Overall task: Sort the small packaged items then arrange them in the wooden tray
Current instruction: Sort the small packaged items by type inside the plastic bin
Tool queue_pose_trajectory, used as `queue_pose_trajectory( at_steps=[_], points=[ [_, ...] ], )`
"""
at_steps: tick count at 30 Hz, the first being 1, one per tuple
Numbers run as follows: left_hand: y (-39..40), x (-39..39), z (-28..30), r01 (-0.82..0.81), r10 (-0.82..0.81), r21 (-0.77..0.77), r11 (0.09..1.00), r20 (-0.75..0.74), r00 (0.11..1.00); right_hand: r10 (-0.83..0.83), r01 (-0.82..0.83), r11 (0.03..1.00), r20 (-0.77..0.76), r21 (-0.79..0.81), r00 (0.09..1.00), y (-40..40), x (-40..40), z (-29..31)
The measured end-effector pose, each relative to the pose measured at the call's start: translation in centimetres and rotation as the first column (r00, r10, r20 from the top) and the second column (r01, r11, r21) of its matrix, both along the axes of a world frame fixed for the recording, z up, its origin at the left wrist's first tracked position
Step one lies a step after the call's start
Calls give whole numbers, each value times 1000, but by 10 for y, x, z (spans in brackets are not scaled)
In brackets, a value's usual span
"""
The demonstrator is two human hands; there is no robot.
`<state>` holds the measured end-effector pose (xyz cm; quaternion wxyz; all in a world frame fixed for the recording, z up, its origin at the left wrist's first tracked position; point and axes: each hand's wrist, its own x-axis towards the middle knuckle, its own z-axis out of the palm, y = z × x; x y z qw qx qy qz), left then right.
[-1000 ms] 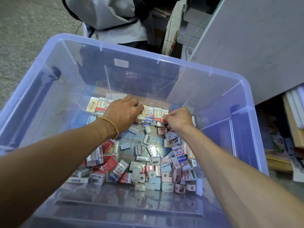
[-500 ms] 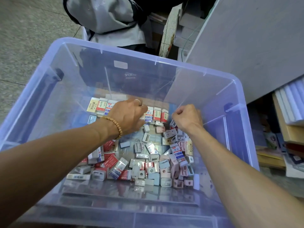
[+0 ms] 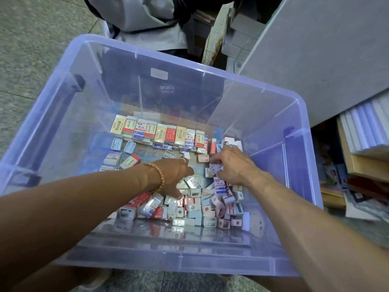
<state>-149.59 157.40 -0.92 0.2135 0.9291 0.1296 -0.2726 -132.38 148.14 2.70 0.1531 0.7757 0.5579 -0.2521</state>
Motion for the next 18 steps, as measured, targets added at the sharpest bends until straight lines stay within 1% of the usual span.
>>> queue_pose_trajectory(
  at_steps=[3,6,11,14,18],
  points=[
    [2,-2,-2,-42,42,-50,998,13,999,63,-63,998,15,24,998,5,-5,-2],
    [4,-1,-4,-48,51,-55,997,52,997,16,-15,1000,-33,23,999,9,-7,-5],
    [1,0,-6,-14,20,-42,999,139,990,-24,24,1000,-45,-3,999,6,-5,-11],
    [-4,2,-5,18,-14,-49,999,99,995,-15,13,1000,-88,-21,996,8,-8,-7],
    [-2,2,-3,12,-12,-46,999,9,1000,70,-73,995,-44,-70,997,10,-9,-1]
  ],
)
